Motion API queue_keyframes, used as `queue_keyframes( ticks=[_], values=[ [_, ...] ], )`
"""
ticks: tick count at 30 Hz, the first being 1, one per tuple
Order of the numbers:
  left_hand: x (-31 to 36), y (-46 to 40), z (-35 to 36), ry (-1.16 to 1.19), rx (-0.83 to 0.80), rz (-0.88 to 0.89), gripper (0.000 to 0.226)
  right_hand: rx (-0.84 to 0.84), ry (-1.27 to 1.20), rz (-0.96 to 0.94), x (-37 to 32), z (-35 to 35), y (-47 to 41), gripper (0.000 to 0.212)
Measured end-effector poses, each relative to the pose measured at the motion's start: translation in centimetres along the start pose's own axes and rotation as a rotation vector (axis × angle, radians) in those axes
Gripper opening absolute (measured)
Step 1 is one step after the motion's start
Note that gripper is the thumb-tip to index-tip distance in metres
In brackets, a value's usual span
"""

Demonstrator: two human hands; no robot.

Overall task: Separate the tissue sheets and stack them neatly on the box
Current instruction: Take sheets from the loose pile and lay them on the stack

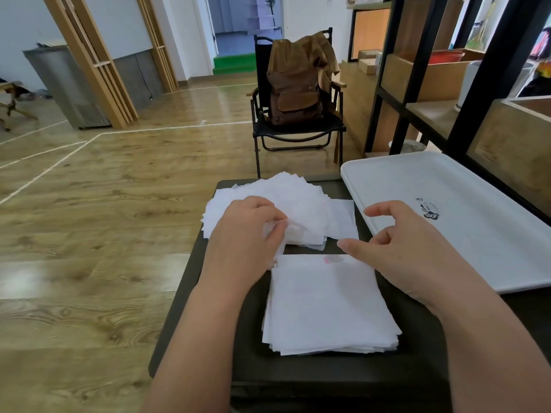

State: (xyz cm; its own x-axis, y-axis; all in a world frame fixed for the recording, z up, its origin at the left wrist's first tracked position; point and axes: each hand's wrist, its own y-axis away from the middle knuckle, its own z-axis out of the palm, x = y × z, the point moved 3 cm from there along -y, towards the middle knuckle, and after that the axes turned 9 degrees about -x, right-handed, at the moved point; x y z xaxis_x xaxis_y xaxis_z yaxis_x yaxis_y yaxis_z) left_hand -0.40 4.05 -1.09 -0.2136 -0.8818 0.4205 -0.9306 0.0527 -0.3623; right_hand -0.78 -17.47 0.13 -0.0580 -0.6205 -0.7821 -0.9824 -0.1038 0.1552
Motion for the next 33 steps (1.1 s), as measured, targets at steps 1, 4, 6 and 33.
queue_keyframes(
  ticks=[1, 4, 6, 33],
  values=[
    [0.2, 0.0, -0.3, 0.025, 0.035, -0.005, 0.010, -0.001, -0.008, -0.009, 0.0, 0.0, 0.0, 0.055],
    [0.8, 0.2, -1.5, 0.213, 0.147, -0.069, 0.009, -0.006, -0.027, -0.048, -0.4, 0.0, 0.2, 0.039],
    [1.3, 0.3, -2.4, 0.404, 0.208, -0.126, 0.013, -0.007, -0.060, -0.100, -0.7, 0.0, 0.5, 0.025],
    [2.8, 1.6, -5.1, 0.836, 0.132, -0.221, 0.015, 0.064, -0.448, -0.364, -2.5, 0.8, 0.9, 0.035]
  ],
)
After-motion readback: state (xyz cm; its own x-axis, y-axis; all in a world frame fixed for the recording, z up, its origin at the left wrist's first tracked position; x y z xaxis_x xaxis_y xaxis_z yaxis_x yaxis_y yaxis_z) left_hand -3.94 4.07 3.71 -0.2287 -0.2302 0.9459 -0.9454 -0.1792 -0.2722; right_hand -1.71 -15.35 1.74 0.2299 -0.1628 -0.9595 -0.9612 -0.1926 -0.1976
